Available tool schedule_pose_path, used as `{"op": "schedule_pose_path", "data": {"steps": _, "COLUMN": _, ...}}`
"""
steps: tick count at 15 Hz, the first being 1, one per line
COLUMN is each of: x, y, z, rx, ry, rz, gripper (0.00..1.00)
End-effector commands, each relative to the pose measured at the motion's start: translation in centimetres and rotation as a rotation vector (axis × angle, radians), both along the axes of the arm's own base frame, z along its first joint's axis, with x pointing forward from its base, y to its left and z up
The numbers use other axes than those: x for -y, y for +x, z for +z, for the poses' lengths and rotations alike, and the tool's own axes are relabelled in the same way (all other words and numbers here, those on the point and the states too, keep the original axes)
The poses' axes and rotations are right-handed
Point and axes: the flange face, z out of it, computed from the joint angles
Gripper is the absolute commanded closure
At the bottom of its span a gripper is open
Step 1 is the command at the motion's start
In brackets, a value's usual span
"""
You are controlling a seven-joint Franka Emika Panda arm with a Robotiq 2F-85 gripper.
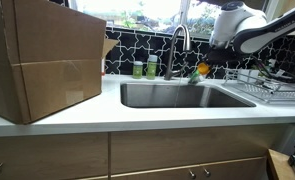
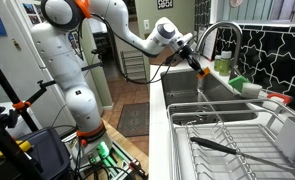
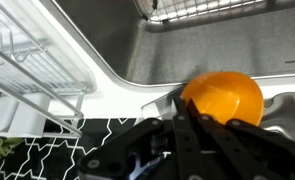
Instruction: Pick up the orange bowl, fetch some water in the orange bowl and pour it out into the sink three times then put the orange bowl back on the kitchen counter
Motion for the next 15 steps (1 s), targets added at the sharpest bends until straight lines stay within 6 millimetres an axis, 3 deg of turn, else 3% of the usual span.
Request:
{"op": "schedule_pose_path", "data": {"steps": 1, "x": 0.2, "y": 0.3, "z": 0.1, "rx": 0.069, "ry": 0.185, "rz": -0.008, "gripper": 0.99}}
{"op": "schedule_pose_path", "data": {"steps": 6, "x": 0.2, "y": 2.3, "z": 0.7, "rx": 0.161, "ry": 0.401, "rz": 0.008, "gripper": 0.99}}
{"op": "schedule_pose_path", "data": {"steps": 15, "x": 2.5, "y": 4.7, "z": 1.7, "rx": 0.227, "ry": 0.516, "rz": 0.022, "gripper": 0.99}}
